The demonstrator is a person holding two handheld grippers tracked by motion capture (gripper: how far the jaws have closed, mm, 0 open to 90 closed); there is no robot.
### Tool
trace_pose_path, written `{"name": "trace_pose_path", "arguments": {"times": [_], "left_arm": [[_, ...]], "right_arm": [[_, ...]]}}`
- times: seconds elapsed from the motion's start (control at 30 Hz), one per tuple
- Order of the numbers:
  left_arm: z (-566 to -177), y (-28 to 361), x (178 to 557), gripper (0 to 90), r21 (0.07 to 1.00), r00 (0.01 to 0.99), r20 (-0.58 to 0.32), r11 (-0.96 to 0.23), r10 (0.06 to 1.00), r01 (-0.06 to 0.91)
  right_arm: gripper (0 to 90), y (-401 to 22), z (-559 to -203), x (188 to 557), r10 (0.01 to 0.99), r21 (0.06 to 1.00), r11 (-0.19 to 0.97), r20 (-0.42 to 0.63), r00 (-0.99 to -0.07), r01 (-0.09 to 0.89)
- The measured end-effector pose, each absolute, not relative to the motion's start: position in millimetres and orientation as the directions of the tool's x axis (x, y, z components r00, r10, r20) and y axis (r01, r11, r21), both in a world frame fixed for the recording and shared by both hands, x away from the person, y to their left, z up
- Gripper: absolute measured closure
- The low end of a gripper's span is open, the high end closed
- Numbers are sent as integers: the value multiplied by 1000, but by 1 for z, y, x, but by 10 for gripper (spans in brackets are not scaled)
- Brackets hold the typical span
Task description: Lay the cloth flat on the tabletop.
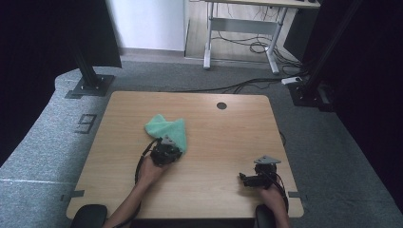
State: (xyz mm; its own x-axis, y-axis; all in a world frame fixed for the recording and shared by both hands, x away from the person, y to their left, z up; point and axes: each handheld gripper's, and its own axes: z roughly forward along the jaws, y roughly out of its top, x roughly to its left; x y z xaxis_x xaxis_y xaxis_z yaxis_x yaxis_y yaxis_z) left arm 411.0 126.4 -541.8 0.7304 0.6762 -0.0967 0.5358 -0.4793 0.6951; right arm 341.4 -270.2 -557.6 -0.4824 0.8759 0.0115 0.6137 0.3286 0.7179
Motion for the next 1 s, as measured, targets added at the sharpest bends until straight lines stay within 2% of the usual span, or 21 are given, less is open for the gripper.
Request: {"name": "trace_pose_path", "arguments": {"times": [1.0], "left_arm": [[-543, 81, 357, 780, 691, 819, -123, -544, 561, 477]], "right_arm": [[0, -270, -558, 341, 876, 718, 329, 11, -483, 614]]}}
